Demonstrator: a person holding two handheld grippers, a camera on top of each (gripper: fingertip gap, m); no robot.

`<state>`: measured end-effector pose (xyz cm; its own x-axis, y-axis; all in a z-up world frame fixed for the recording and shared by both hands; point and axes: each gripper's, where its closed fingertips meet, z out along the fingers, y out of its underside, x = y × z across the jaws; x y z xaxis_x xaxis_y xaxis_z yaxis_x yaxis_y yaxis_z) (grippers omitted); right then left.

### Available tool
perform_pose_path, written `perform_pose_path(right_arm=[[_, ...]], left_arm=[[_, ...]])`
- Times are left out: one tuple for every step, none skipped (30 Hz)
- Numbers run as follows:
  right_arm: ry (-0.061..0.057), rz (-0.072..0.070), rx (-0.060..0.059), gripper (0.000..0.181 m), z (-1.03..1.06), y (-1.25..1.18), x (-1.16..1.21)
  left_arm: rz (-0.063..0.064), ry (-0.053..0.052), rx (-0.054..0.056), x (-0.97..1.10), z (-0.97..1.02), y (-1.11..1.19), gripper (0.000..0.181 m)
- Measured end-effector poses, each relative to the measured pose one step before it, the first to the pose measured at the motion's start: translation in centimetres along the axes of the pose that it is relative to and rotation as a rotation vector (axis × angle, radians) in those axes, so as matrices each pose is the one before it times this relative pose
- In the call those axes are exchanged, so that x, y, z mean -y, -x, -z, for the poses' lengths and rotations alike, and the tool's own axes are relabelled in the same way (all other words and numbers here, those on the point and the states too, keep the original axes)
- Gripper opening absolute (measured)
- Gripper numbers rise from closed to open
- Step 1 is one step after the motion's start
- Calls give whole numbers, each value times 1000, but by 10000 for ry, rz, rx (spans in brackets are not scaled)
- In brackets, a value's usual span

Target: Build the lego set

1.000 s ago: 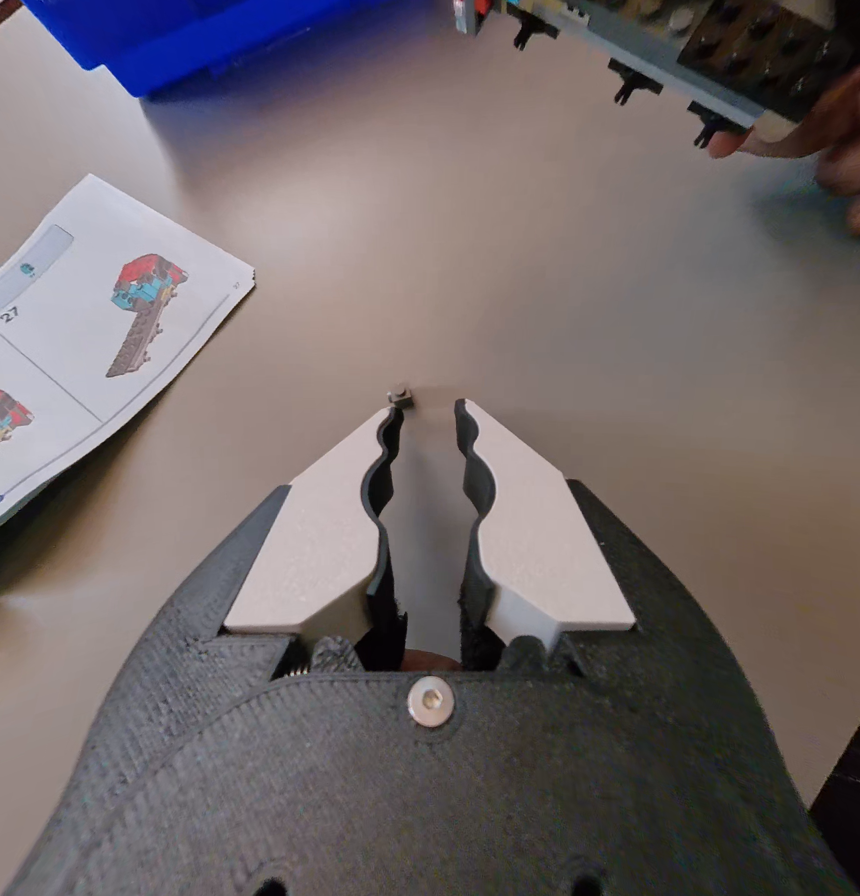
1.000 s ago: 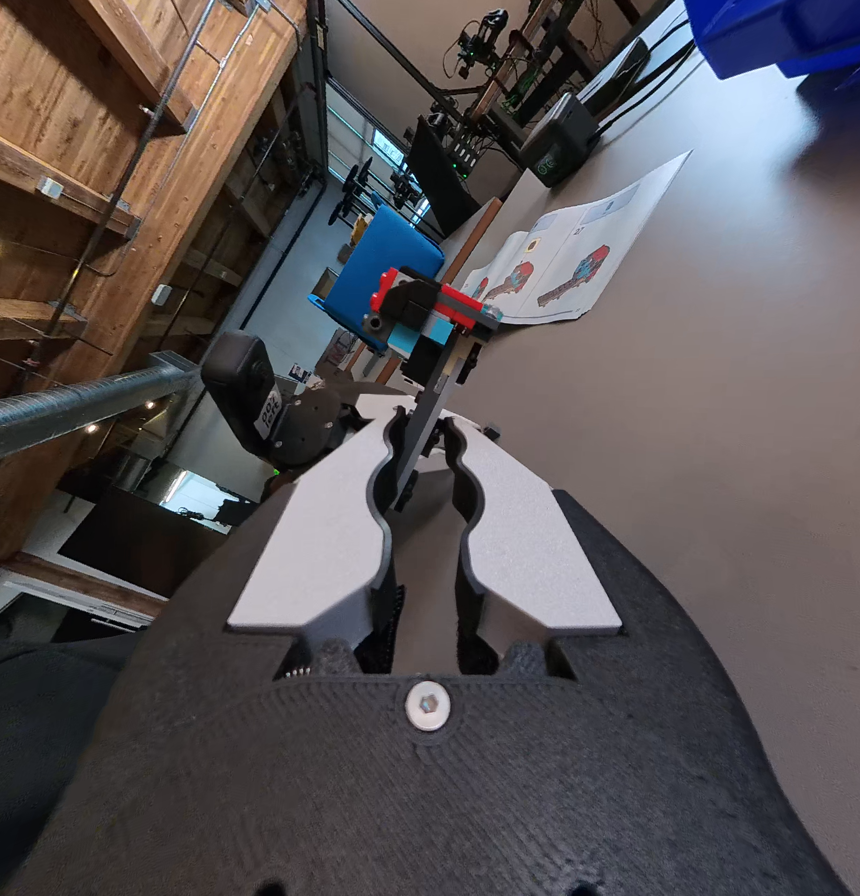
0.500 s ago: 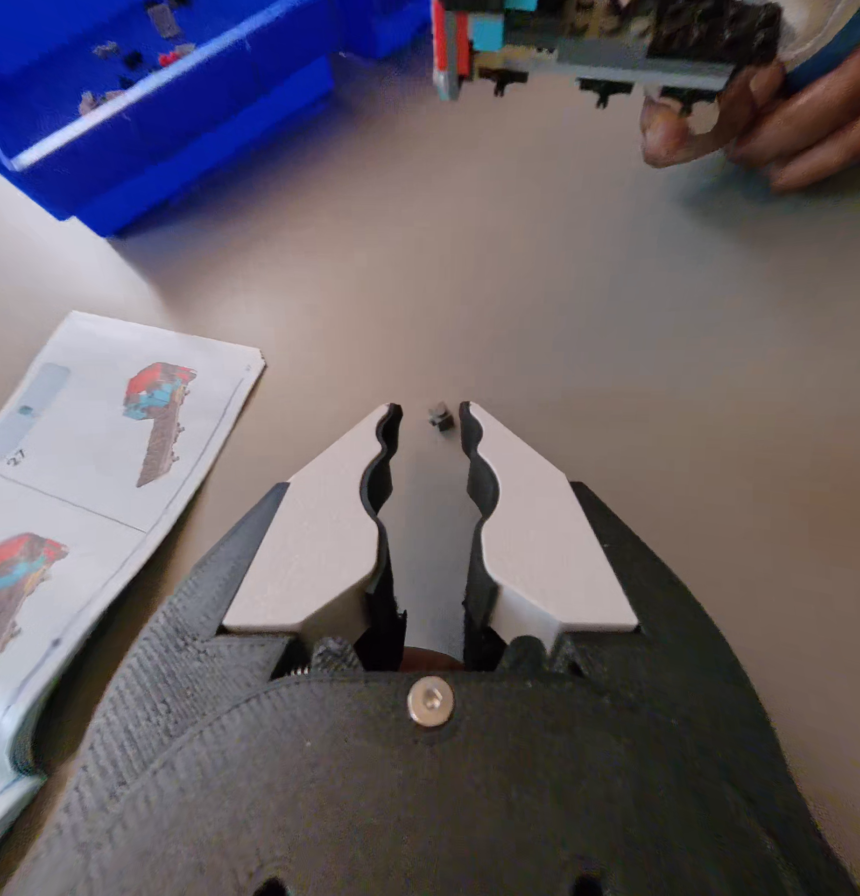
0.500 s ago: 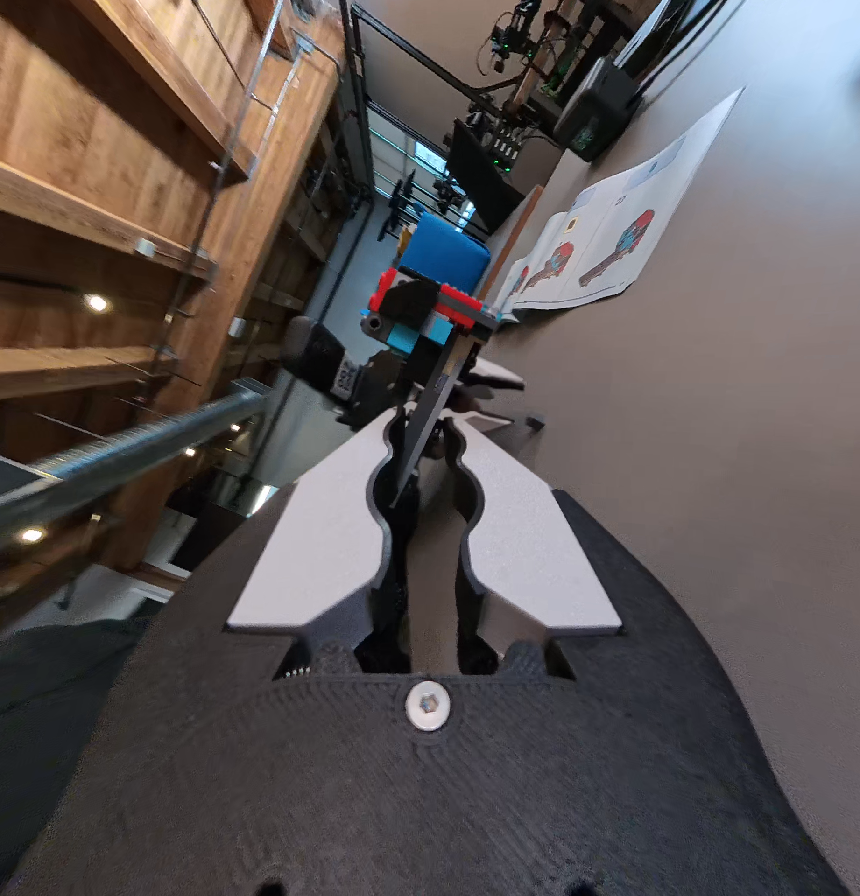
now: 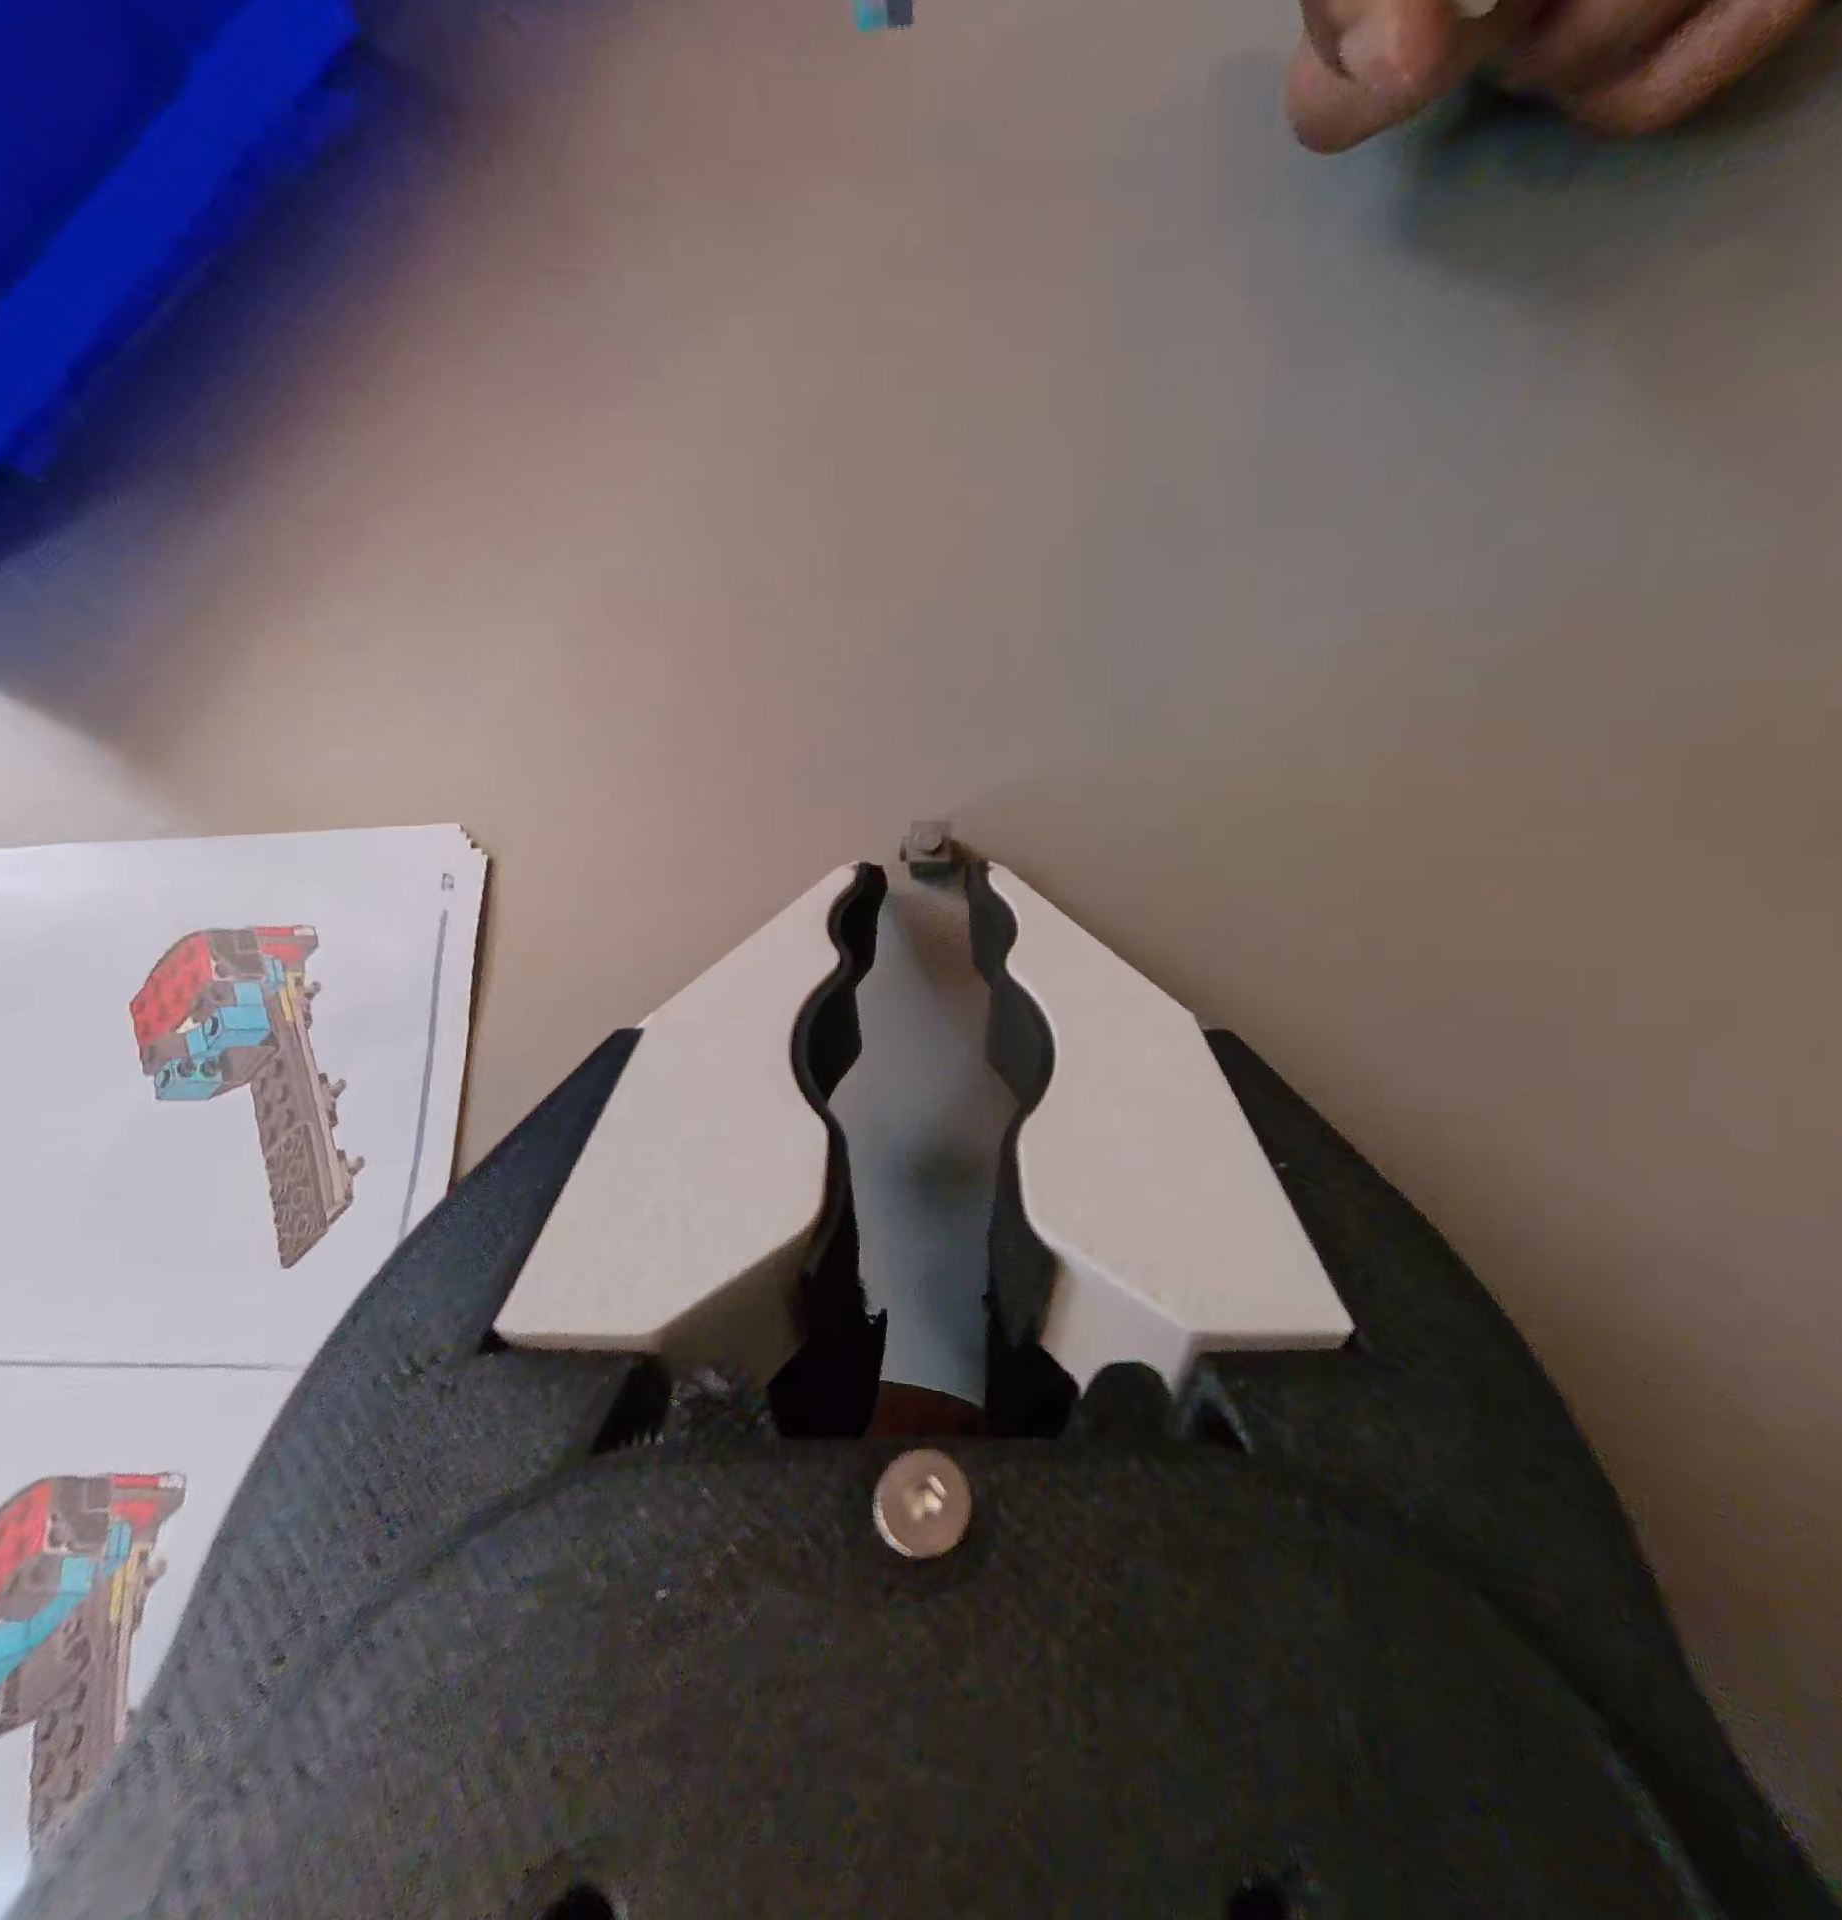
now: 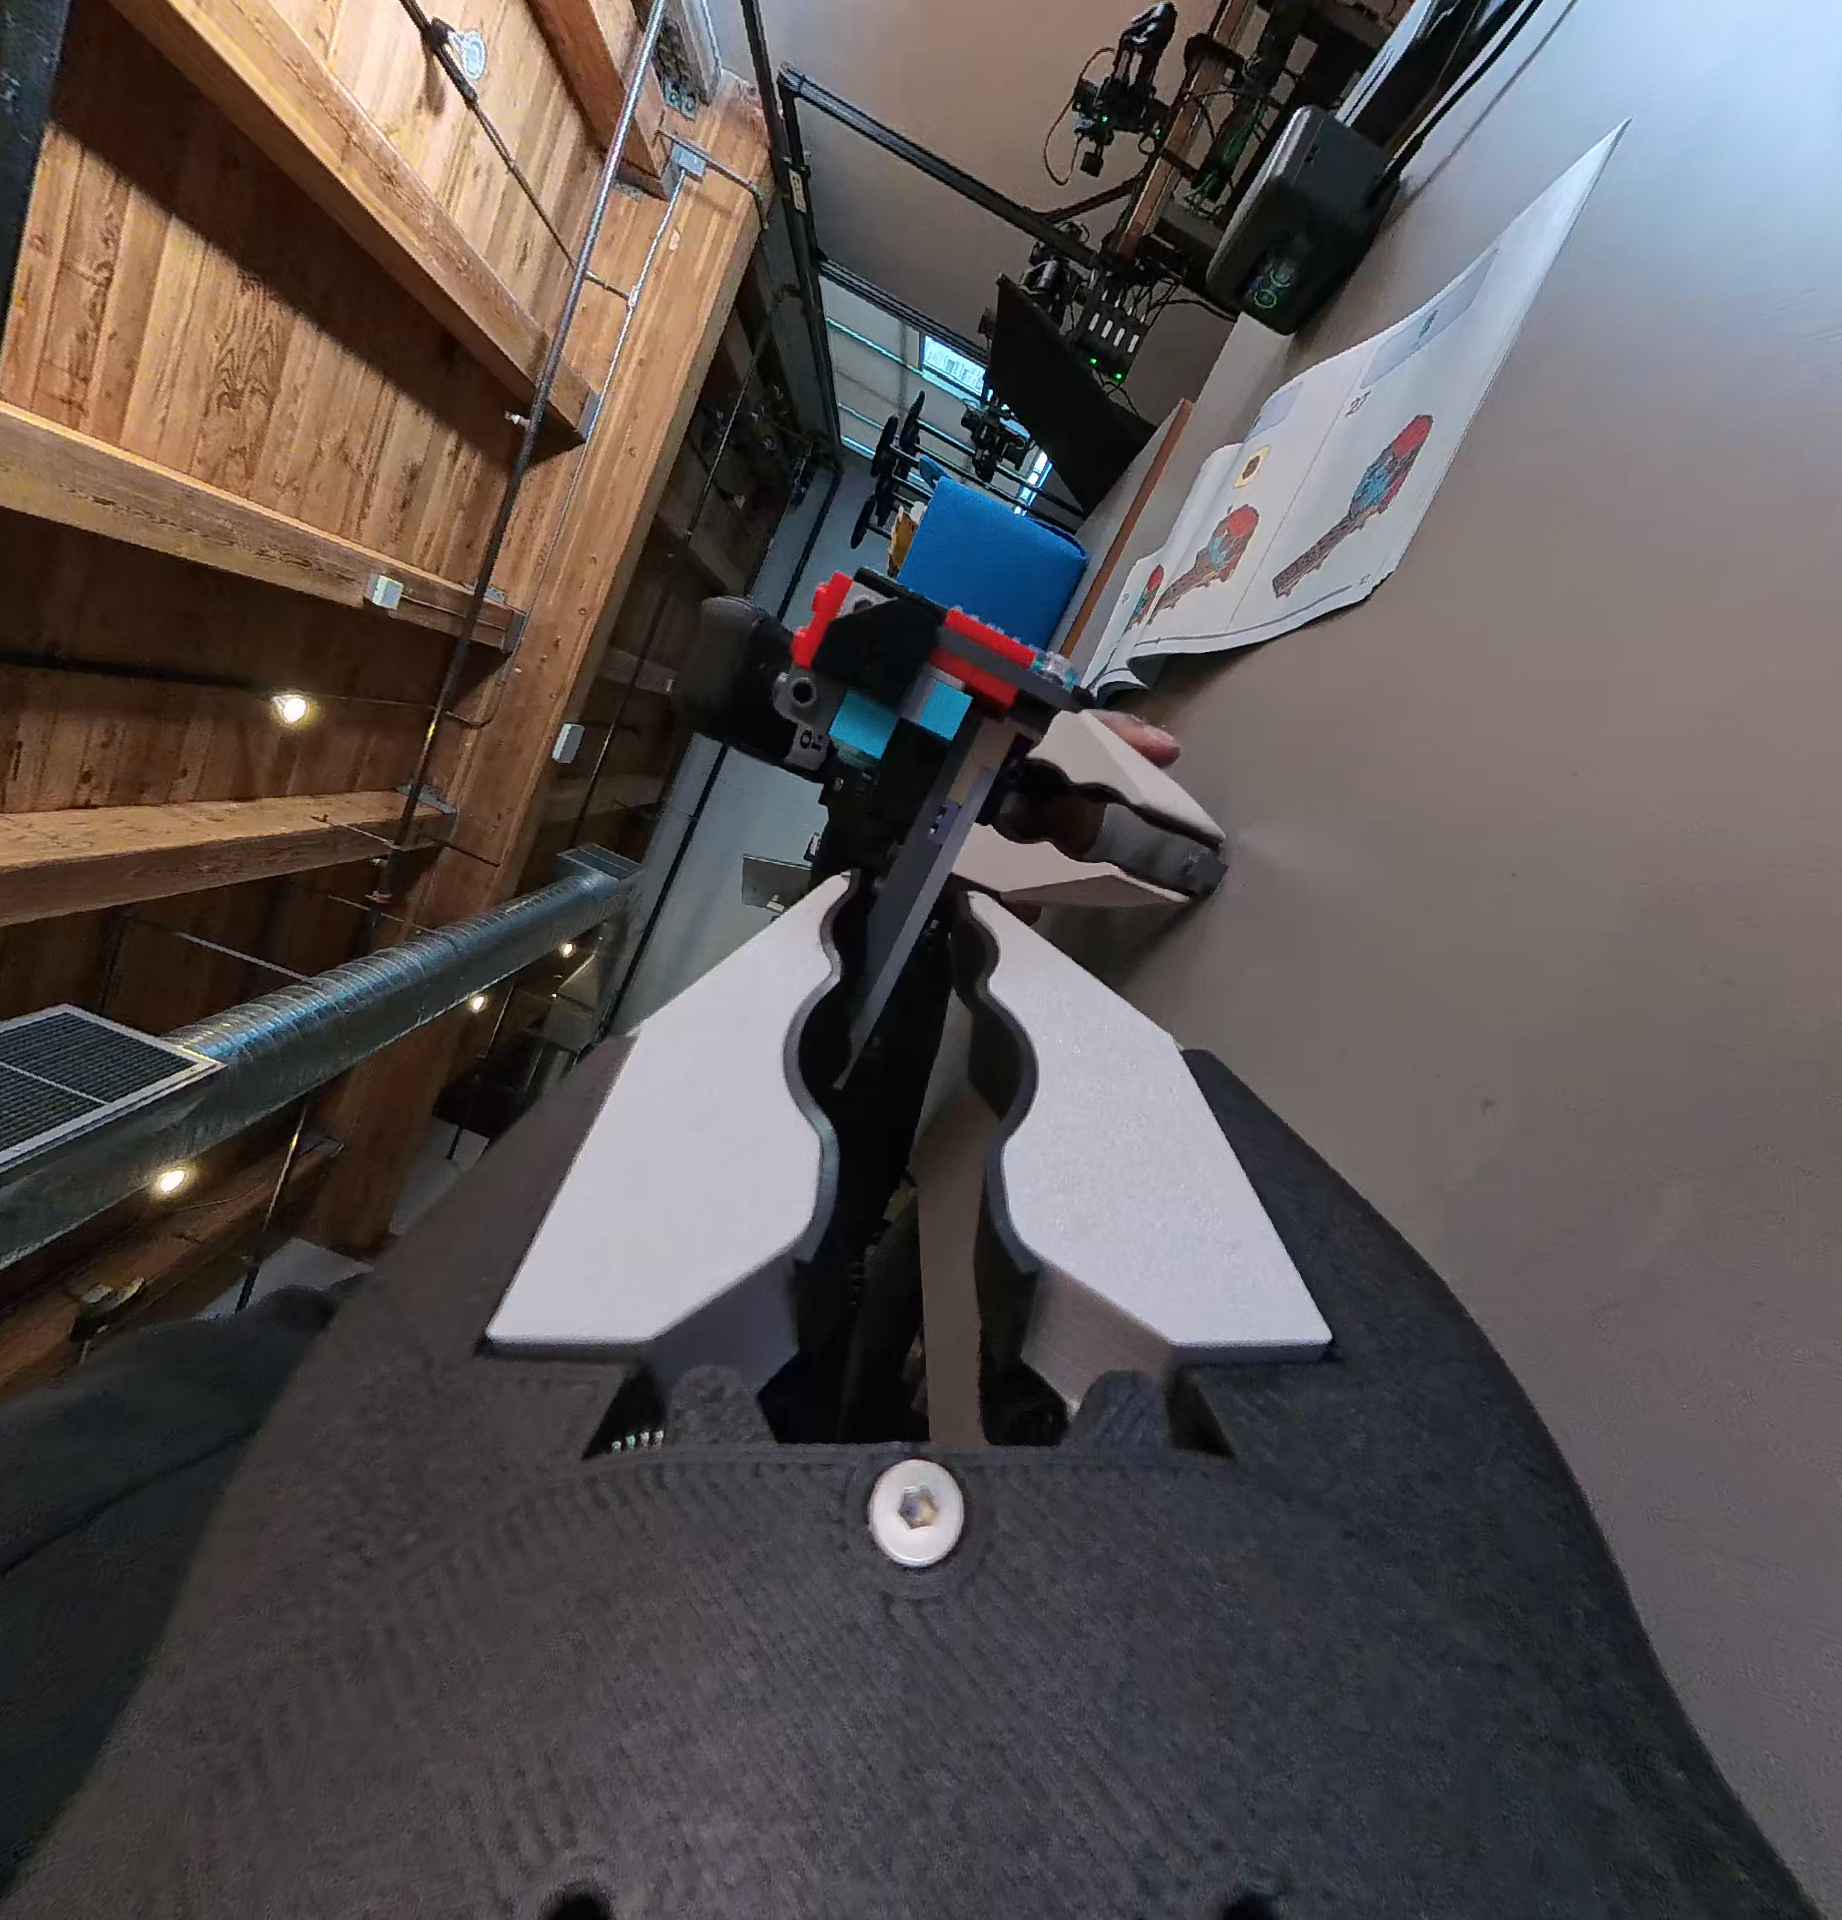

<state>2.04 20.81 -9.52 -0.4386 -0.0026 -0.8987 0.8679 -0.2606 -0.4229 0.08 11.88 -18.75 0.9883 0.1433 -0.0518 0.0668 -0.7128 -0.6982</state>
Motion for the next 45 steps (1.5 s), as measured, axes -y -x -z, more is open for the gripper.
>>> perform_pose_path(right_arm=[[0, 14, -6, 14, 18, -9, 10], [-7, 8, 1, 14, 26, 9, 13], [-7, 2, 1, 13, 28, -5, 5], [-5, -3, 0, 13, 25, 2, 15], [-10, 0, -3, 13, 27, 5, 5], [-11, 6, -7, 13, 26, -6, 5], [0, 13, -6, 13, 5, 14, -18], [8, 16, -9, 14, 11, 7, -29], [10, 25, -9, 14, -9, 10, -32], [18, 25, -3, 14, -22, 18, -49], [22, 21, -8, 14, -24, 6, -37], [11, 16, -8, 14, -9, 5, -28], [2, 12, -5, 14, -15, 12, -17], [6, 12, -4, 14, -4, -1, -15], [-2, 10, -6, 14, 1, 11, -5], [-8, 18, -13, 14, 9, 0, -4], [2, 16, -13, 14, -3, 2, -23], [8, 19, -15, 14, 0, 6, -27], [0, 22, -15, 14, 4, 4, -12], [-1, 17, -14, 14, 2, -5, -6], [-2, 8, -12, 14, 11, 4, -3], [-6, 2, -9, 14, 8, -9, 3], [-10, 0, -6, 14, 24, -5, 13], [-9, -2, -1, 14, 34, 3, 15], [-11, -2, -4, 14, 23, -14, 18], [-4, -6, 0, 14, 14, 0, 19], [-4, -4, 1, 14, 15, -9, 15], [-4, 2, 0, 14, 4, -7, 17], [0, -7, 6, 14, 8, 0, 6], [0, -9, 6, 14, 6, -4, 16], [-3, -7, 6, 14, 8, 4, 3], [2, -2, 11, 14, 10, 4, 4], [4, 3, 13, 14, 14, 30, -8], [2, 11, -6, 14, 12, -2, -4], [-7, 15, -12, 14, 25, -6, 17], [-3, 15, -9, 14, 8, -1, 7], [5, 16, -11, 14, 14, -4, -4], [5, 13, -4, 14, 5, -1, -11], [-6, 4, -3, 14, 7, 7, 7], [-6, 2, -9, 14, 5, -15, 11], [-1, 3, -1, 14, 2, 1, -8], [4, 2, 0, 14, -8, 7, -4], [-1, 4, -3, 14, -5, 3, -19], [-9, 0, 1, 14, 6, 6, 7], [-16, -12, 5, 14, 10, -3, 19]], left_arm=[[-58, -19, -30, 135, -195, -125, 17], [-34, -48, -29, 170, -168, -122, 14], [-24, -43, -34, 128, -132, -119, 13], [-8, -22, 0, 85, -80, -46, 12], [29, 32, 46, 4, -25, 26, 13], [49, 67, 99, -31, 44, 80, 14], [38, 77, 129, -63, 61, 70, 15], [28, 72, 133, -69, 76, 15, 16], [35, 66, 141, -91, 78, -5, 17], [37, 32, 116, -69, 82, -66, 17], [27, -4, 83, -42, 70, -131, 18], [35, -28, 77, -14, 30, -128, 19], [52, -40, 76, 0, -8, -95, 19], [56, -47, 29, 24, -1, -142, 19], [43, -36, -12, 28, -11, -206, 19], [18, -37, 28, 58, -11, -136, 19], [3, -35, 38, 68, -36, -118, 19], [8, -22, 13, 68, -61, -135, 19], [2, -17, 8, 89, -86, -137, 19], [-14, -22, 21, 110, -87, -120, 19], [-21, -11, 12, 121, -90, -143, 19], [-10, 7, -3, 112, -94, -167, 20], [1, 26, -2, 107, -75, -163, 20], [-7, 38, -13, 97, -57, -182, 20], [-27, 19, -33, 126, -38, -240, 20], [-36, -11, -50, 200, -29, -294, 20], [-33, -22, -63, 215, -20, -330, 20], [-41, -44, -65, 268, -32, -317, 20], [-46, -67, -57, 287, -50, -300, 21], [-37, -62, -60, 291, -79, -276, 21], [-42, -24, -54, 211, -72, -244, 23], [-63, 13, -7, 135, -28, -117, 24], [-55, 13, 32, 84, 30, 10, 24], [5, -18, 52, 64, 92, 160, 24], [93, -50, 49, 20, 110, 250, 24], [148, -79, 13, 19, 111, 232, 24], [145, -116, -16, 66, 90, 146, 24], [118, -125, 14, 90, 44, 127, 24], [102, -78, 78, 53, -20, 165, 24], [95, 1, 126, -45, -80, 199, 24], [70, 72, 135, -160, -145, 193, 24], [36, 101, 137, -191, -173, 173, 24], [24, 89, 117, -161, -192, 126, 24], [31, 55, 60, -102, -183, 46, 24], [27, 25, 16, -24, -184, -12, 23]])
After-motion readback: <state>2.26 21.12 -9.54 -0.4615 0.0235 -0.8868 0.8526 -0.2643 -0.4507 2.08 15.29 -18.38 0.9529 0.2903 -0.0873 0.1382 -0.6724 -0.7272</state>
